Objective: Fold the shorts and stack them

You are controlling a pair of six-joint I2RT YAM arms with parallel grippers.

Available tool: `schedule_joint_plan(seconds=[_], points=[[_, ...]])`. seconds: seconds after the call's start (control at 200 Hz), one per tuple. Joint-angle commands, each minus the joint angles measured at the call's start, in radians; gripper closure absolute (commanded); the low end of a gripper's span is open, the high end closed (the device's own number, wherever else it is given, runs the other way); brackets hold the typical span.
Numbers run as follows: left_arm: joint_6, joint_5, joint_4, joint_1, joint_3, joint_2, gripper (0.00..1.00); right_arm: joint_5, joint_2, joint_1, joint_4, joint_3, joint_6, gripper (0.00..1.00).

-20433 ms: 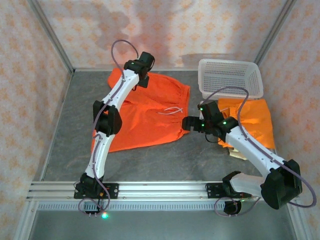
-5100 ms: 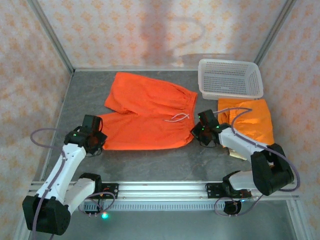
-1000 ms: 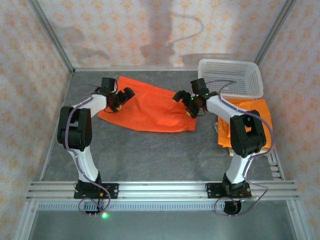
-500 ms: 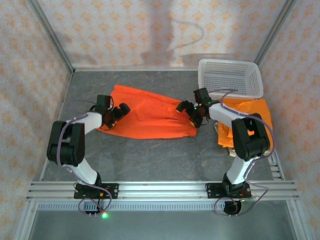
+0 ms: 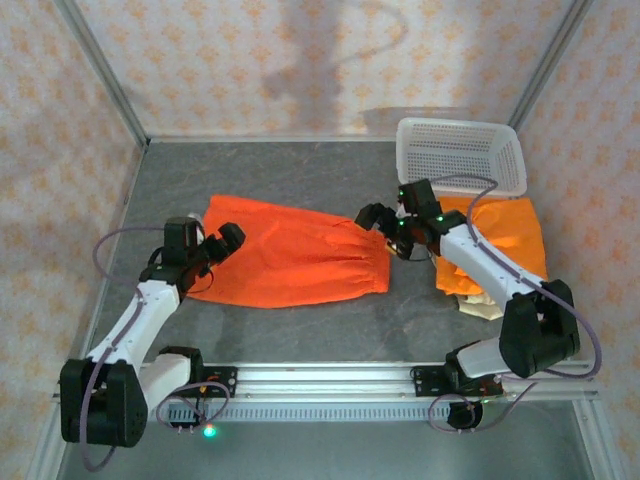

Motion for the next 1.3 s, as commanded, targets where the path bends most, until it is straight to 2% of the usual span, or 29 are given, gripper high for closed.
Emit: schedule_joint_plan(seconds=[0.0, 0.2, 0.42, 0.676, 0.826, 1.006, 1.166, 1.296], points=[[-0.017, 0.046, -0.023, 0.004, 0.028, -0.005, 0.00, 0.013, 0.021, 0.003, -0.031, 0.059, -0.027, 0.01], [-0.049, 0.078, 0.089, 0.001, -0.029, 0.091, 0.00, -0.064, 0.132, 0.003, 0.040, 0.110, 0.003, 0.01], [-0.059, 0.074, 0.228, 0.000, -0.116, 0.253, 0.00, -0.088, 0.267, -0.001, 0.050, 0.191, -0.017, 0.00], [-0.028, 0.017, 0.216, 0.000, -0.158, 0.313, 0.00, -0.100, 0.444, -0.049, 0.052, 0.271, -0.037, 0.00], [-0.029, 0.008, 0.217, 0.001, -0.180, 0.312, 0.00, -0.118, 0.543, -0.074, 0.074, 0.287, -0.021, 0.00], [-0.020, -0.004, 0.198, 0.000, -0.204, 0.283, 0.00, -0.115, 0.584, -0.083, 0.107, 0.284, -0.001, 0.00], [-0.030, 0.004, 0.195, 0.001, -0.214, 0.230, 0.00, -0.119, 0.559, -0.086, 0.115, 0.279, 0.001, 0.00], [-0.034, 0.019, 0.152, 0.001, -0.163, 0.124, 0.00, -0.120, 0.480, -0.085, 0.117, 0.269, -0.011, 0.01]])
